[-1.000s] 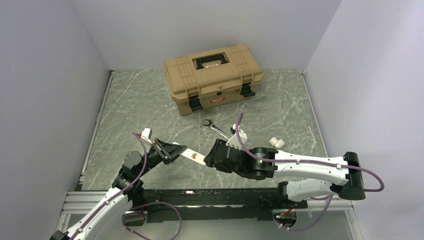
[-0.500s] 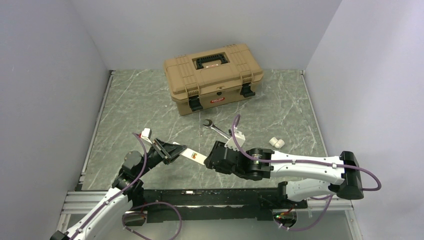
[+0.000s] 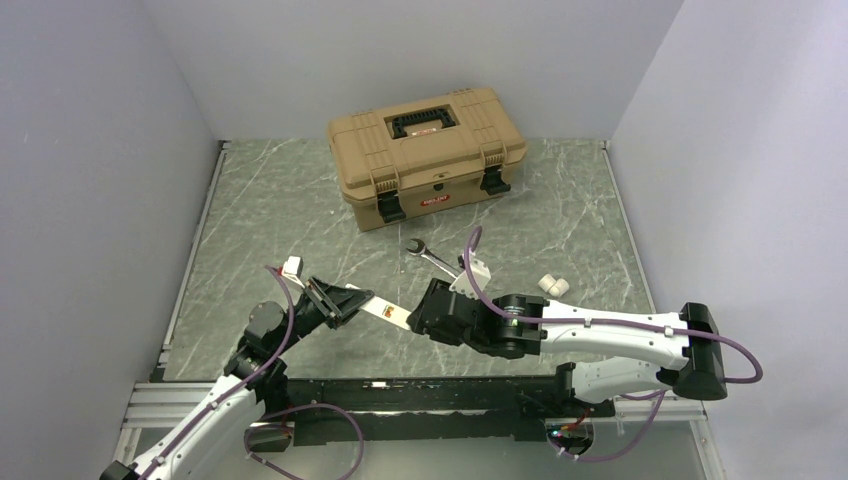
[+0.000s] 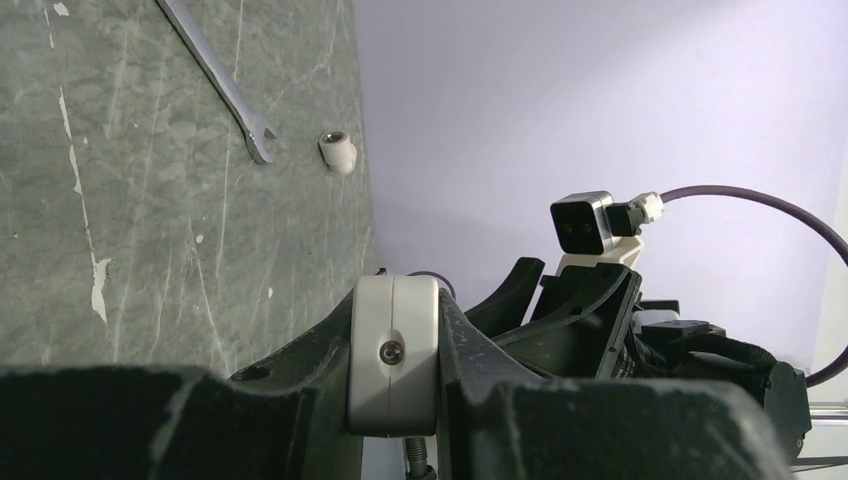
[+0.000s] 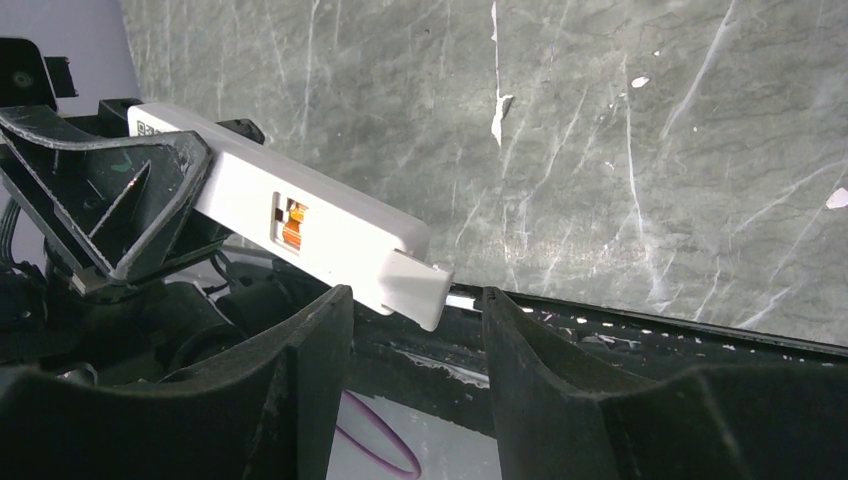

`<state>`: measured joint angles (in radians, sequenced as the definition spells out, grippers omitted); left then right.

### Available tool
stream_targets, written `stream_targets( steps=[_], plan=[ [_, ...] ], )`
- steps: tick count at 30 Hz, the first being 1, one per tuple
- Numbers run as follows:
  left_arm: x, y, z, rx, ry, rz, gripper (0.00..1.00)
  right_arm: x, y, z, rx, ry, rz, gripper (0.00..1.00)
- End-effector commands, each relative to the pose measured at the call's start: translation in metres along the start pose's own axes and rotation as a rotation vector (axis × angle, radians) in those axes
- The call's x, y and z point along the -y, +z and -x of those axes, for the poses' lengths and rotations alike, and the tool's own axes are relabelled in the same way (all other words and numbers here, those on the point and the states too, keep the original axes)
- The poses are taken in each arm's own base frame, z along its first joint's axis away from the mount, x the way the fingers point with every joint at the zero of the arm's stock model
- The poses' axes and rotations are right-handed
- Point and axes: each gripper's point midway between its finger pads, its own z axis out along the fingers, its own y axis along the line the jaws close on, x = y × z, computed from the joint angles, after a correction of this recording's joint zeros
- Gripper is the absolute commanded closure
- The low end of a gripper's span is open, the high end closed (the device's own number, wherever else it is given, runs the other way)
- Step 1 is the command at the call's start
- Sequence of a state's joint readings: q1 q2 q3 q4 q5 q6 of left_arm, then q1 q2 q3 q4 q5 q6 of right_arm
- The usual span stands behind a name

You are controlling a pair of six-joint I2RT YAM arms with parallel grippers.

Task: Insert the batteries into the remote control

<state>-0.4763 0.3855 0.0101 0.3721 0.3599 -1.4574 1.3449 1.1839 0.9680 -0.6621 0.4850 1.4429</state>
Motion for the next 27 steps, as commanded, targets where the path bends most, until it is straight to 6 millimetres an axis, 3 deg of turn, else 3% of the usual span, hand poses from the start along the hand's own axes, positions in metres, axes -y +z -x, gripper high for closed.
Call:
stream_targets(
  steps=[1,10,18,27],
  plan=[
    [-0.04,-0.0046,-0.0044,0.006,-0.021,0.067,0.97,-0.0058,0.0022,-0.0006,-0.01,0.012,0.018,0.48],
    [-0.0402,-0.0051,-0.0043,0.007,-0.018,0.068,0.97,-0.0044,0.0054,-0.0022,-0.016,0.014,0.016,0.51],
    [-0.0401,-0.0052,-0.0045,0.006,-0.018,0.068,0.97,-0.0065,0.0068,-0.0004,-0.01,0.028,0.029,0.43],
    [-0.0401,-0.0052,-0.0045,0.006,-0.02,0.068,0.97,-0.0068,0.01,0.001,-0.003,0.036,0.031,0.46]
  ],
)
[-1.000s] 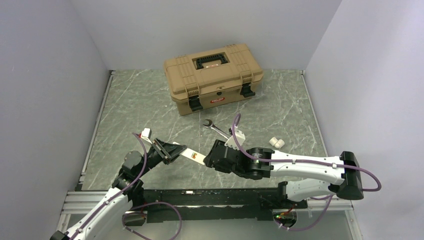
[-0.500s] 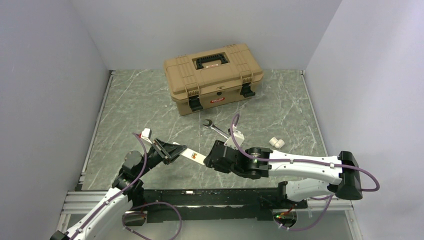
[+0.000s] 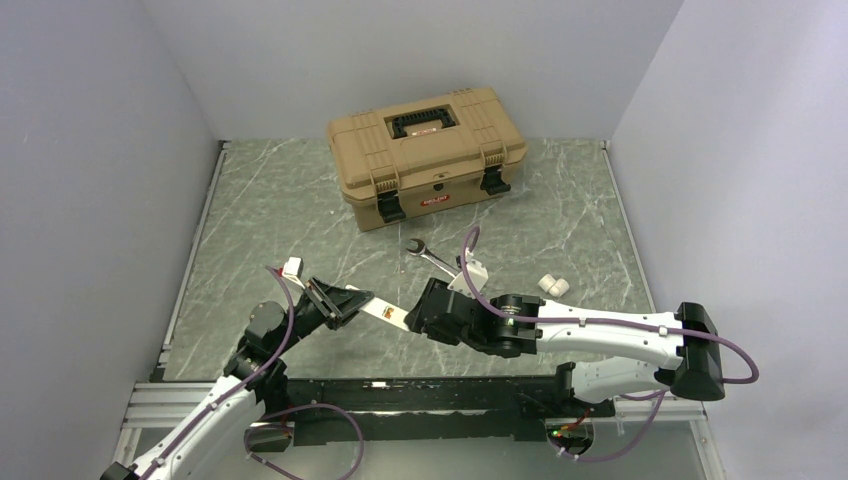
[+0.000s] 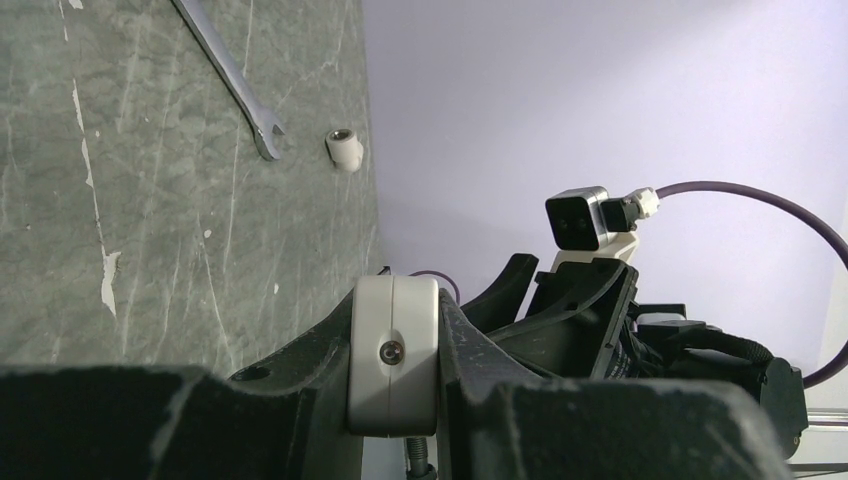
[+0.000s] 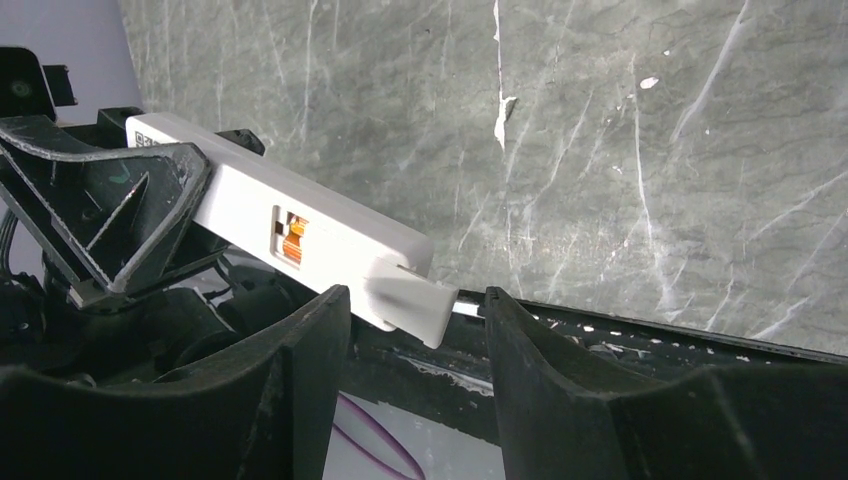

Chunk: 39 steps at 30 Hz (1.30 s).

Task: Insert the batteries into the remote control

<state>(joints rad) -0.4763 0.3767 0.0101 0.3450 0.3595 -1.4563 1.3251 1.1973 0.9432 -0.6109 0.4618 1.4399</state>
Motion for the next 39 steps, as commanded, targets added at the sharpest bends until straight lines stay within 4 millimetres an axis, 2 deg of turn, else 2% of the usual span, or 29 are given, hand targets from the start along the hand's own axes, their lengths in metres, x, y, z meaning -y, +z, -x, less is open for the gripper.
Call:
stream_targets(
  steps=[1,15,39],
  plan=[
    [-0.0357,-0.0039,-0.0037,0.008,-0.014,0.049,0.97,-0.0068,0.0013,0.0029,0.007,0.023,0.025,0.46],
    [-0.036,-0.0041,-0.0036,0.009,-0.016,0.049,0.97,-0.0073,0.0061,0.001,-0.001,0.023,0.026,0.45],
    [-0.0364,-0.004,-0.0029,0.012,-0.009,0.052,0.97,-0.0114,0.0097,-0.001,-0.009,0.013,0.029,0.53]
  ],
)
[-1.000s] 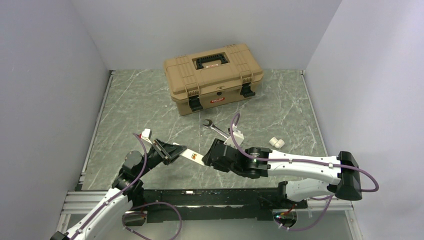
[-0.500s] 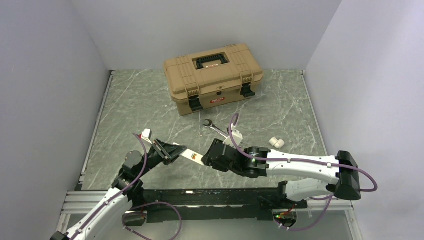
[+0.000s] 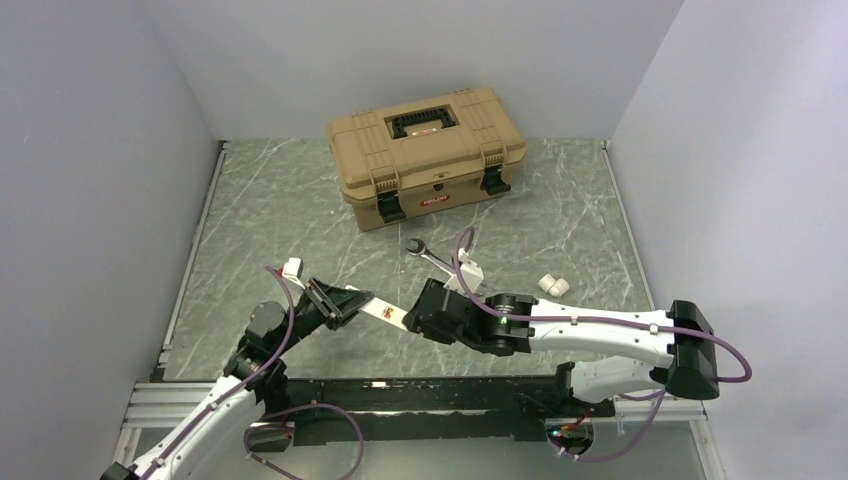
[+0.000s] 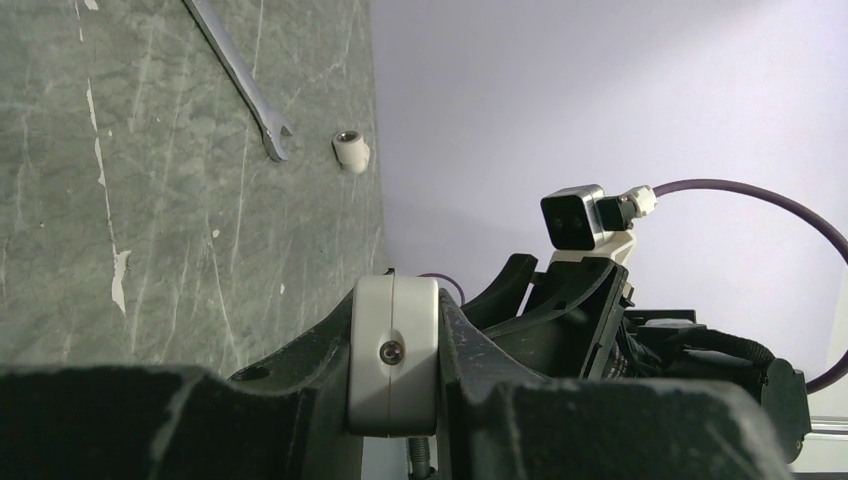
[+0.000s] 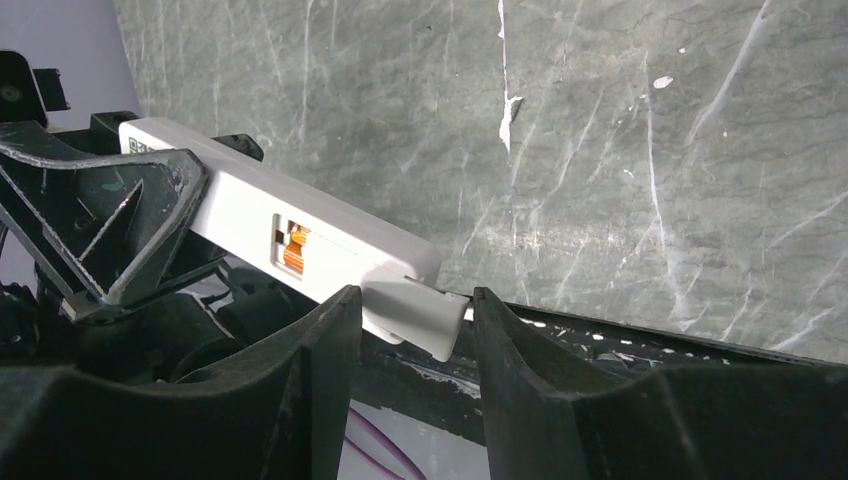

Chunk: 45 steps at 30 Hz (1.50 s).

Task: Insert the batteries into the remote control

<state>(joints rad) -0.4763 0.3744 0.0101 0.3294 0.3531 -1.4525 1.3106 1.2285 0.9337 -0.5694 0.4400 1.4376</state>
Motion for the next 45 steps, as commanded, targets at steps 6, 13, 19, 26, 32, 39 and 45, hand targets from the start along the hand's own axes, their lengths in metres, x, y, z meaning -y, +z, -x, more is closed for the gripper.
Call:
stream_targets(
  steps=[6,13,19,26,32,39,45],
  plan=[
    [-0.033,-0.003,-0.003,0.007,-0.002,0.043,0.97,-0.013,0.0,0.003,0.004,0.004,0.035,0.54],
    [-0.033,-0.003,-0.003,0.009,-0.001,0.043,0.97,-0.015,0.001,0.003,0.002,-0.001,0.037,0.54],
    [-0.033,-0.003,-0.003,0.009,-0.001,0.042,0.97,-0.018,0.003,0.003,0.001,-0.002,0.043,0.54],
    [-0.034,-0.004,-0.004,0.006,-0.003,0.043,0.97,-0.02,0.004,0.003,-0.001,-0.006,0.046,0.54],
    [-0.035,-0.004,-0.004,0.007,-0.005,0.043,0.97,-0.024,0.006,0.003,-0.002,-0.009,0.052,0.54],
    [-0.034,-0.004,-0.003,0.009,-0.004,0.042,0.97,-0.027,0.009,0.001,-0.01,-0.014,0.056,0.54],
    [-0.035,-0.004,-0.004,0.008,-0.002,0.044,0.97,-0.03,0.012,-0.002,-0.021,-0.023,0.058,0.54]
  ],
)
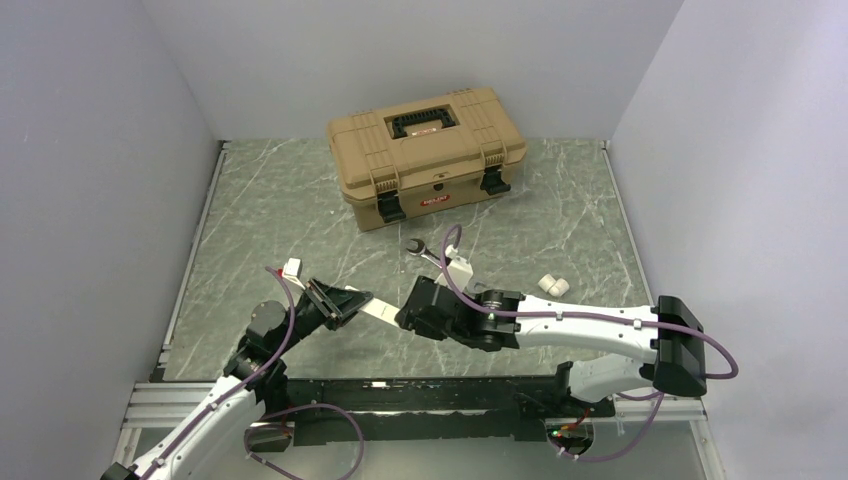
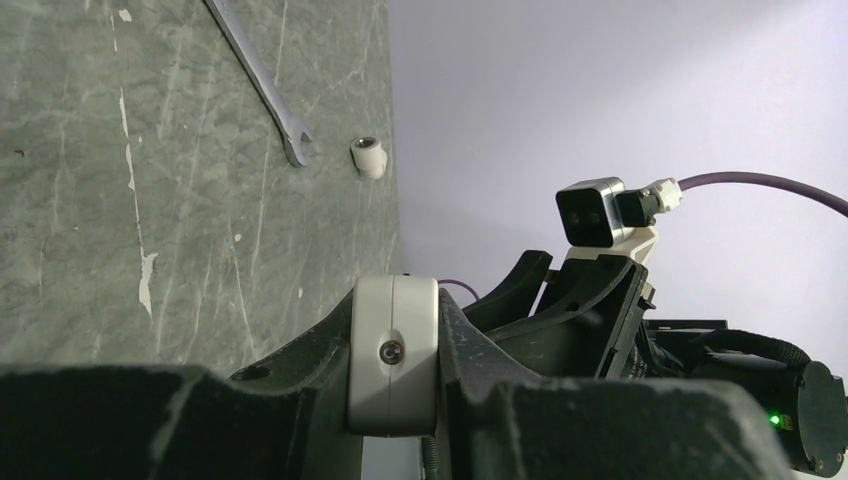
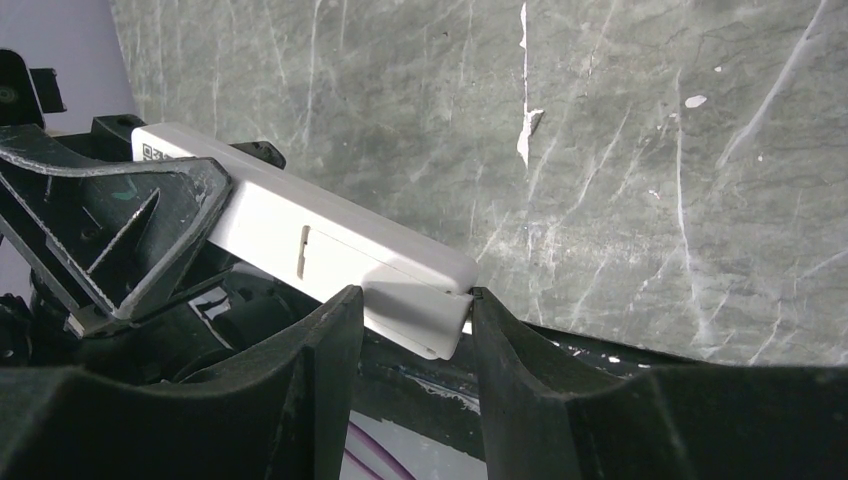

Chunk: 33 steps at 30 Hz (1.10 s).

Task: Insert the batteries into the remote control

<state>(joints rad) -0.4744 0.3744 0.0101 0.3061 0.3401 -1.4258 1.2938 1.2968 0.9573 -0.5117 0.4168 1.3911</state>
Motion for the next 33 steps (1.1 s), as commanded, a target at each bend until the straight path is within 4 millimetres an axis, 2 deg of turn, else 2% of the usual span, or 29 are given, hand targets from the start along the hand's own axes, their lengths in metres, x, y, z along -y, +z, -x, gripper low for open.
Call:
stream_targets(
  steps=[1,33],
  plan=[
    [-0.028,-0.004,-0.006,-0.004,-0.02,0.019,0.97,-0.021,-0.002,0.002,-0.009,0.007,0.05,0.54],
    [-0.028,-0.004,-0.007,-0.007,-0.014,0.02,0.97,-0.036,0.014,-0.003,-0.041,-0.025,0.064,0.55]
  ],
)
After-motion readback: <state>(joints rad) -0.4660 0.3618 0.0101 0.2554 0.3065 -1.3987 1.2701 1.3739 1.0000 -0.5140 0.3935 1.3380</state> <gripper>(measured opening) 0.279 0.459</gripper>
